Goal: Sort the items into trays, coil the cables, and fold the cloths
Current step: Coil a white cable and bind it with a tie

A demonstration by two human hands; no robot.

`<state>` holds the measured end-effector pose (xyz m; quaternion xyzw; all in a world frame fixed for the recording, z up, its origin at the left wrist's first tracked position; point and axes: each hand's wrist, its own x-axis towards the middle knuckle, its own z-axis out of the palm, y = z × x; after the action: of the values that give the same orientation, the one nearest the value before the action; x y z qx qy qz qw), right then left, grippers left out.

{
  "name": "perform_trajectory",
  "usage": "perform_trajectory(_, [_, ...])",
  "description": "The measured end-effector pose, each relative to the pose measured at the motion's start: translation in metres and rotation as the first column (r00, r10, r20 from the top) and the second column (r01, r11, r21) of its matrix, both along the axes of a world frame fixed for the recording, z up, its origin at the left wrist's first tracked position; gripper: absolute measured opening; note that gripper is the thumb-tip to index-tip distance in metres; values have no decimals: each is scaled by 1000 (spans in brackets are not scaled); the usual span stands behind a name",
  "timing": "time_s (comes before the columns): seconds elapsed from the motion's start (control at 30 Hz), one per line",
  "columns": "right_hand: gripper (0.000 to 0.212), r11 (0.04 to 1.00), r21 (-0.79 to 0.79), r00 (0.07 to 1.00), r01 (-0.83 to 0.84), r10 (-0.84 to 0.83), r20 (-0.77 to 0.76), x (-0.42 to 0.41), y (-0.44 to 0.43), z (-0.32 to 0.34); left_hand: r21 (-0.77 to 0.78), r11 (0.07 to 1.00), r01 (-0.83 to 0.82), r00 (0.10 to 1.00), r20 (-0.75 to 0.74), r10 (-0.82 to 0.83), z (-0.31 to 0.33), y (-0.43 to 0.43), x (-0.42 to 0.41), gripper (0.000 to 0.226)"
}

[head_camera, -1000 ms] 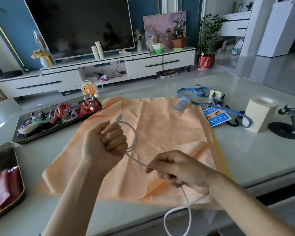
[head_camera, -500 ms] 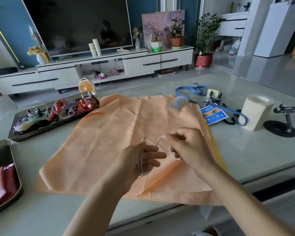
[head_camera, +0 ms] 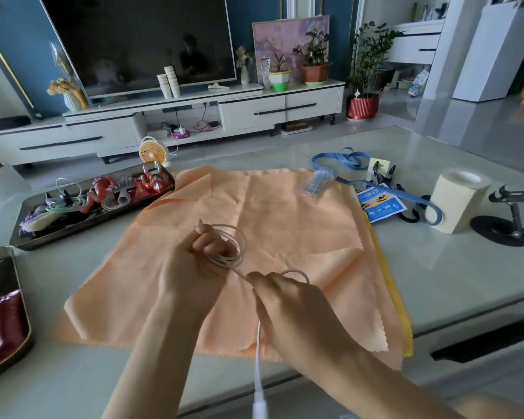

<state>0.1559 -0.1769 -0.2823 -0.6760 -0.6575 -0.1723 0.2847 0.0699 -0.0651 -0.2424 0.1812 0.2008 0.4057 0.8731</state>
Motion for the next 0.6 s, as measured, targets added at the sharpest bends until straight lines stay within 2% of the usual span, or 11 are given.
perform_trajectory(0.07, [12,999,18,999,38,-38,-22,4,1,2,27,1000,-9,999,39,8,5,5,-9,22])
perform_trajectory(0.13, [20,999,-39,989,31,-36,-141,7,3,5,93,995,-25,999,49,20,11,8,-15,17])
perform_trajectory(0.2, [11,972,-217,873,-89,-29,-486,18,6,8,145,989,-4,999,35,-1,15,8,-16,16])
perform_trajectory(0.23, [5,928,-291,702,-234,-46,-711,24,6,12,163,986,37,999,3,-38,16,6,-15,17])
perform_trajectory(0.27, [17,876,-271,469,-400,-58,-881,28,6,17,176,980,92,995,-40,-86,16,1,-13,22])
perform_trajectory(0.3, [23,842,-157,206,-516,-56,-977,30,7,20,188,971,148,987,-87,-134,16,-4,-11,26])
perform_trajectory(0.33, [24,847,-37,35,-530,-21,-999,32,10,23,201,960,195,977,-125,-172,14,-11,-8,29])
perform_trajectory(0.37, [24,867,60,-48,-495,42,-998,31,13,26,212,950,230,968,-150,-201,12,-16,-5,30])
perform_trajectory(0.43, [21,920,117,92,-375,162,-982,25,17,26,220,936,276,957,-158,-245,7,-24,-1,31])
perform_trajectory(0.53, [13,969,149,560,-197,236,-794,20,18,18,194,923,332,941,-136,-310,6,-29,2,31])
perform_trajectory(0.6, [14,979,151,714,-136,203,-670,22,17,12,191,912,364,928,-152,-339,4,-30,1,31])
